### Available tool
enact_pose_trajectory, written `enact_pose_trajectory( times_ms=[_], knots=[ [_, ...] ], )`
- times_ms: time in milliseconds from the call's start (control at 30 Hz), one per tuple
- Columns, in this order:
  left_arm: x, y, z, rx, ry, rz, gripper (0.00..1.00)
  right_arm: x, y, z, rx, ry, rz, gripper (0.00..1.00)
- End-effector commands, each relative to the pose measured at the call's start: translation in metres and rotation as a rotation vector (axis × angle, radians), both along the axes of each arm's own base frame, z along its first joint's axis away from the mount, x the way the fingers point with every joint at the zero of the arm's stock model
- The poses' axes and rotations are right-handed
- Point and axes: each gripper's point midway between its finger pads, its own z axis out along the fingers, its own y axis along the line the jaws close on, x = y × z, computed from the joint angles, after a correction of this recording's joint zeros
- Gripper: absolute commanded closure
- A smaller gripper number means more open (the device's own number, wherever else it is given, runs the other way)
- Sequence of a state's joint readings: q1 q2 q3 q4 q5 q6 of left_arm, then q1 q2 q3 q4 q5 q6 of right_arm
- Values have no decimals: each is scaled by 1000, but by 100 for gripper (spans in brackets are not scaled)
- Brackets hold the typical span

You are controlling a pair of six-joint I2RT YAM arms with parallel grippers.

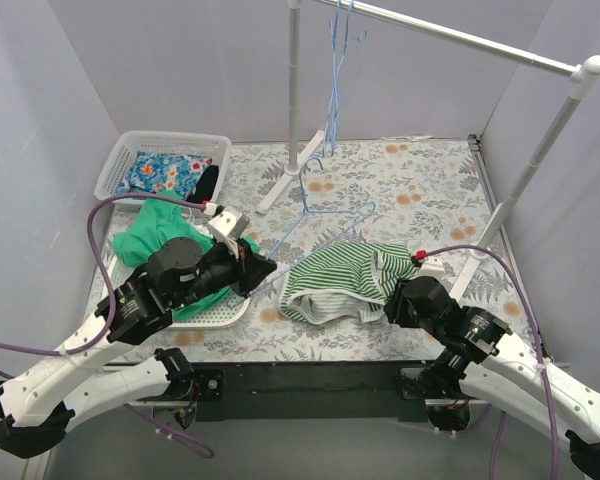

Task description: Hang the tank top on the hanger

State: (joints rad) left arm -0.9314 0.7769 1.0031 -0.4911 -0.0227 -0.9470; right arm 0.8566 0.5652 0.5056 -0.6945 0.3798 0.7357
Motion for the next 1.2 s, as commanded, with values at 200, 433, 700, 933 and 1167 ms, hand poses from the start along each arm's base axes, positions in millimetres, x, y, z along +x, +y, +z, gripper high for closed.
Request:
enact_pose_trajectory(
  times_ms=[200, 433, 700, 933, 1167],
  knots=[
    [-54, 27, -37, 77, 276, -70, 100, 9, 17, -16, 182, -32, -87, 60],
    [-74, 31, -47, 143, 353, -142, 100, 17, 17, -17, 178, -54, -107, 78],
    [-83, 30, -49, 194, 377, -203, 100, 34, 19, 16, 55, -94, -76, 99],
    [-79, 20, -39, 176, 344, -236, 100, 41, 29, 46, 35, -122, -20, 99],
    [-63, 4, -39, 148, 299, -224, 100, 38, 34, 59, 6, -95, 39, 99]
  ],
)
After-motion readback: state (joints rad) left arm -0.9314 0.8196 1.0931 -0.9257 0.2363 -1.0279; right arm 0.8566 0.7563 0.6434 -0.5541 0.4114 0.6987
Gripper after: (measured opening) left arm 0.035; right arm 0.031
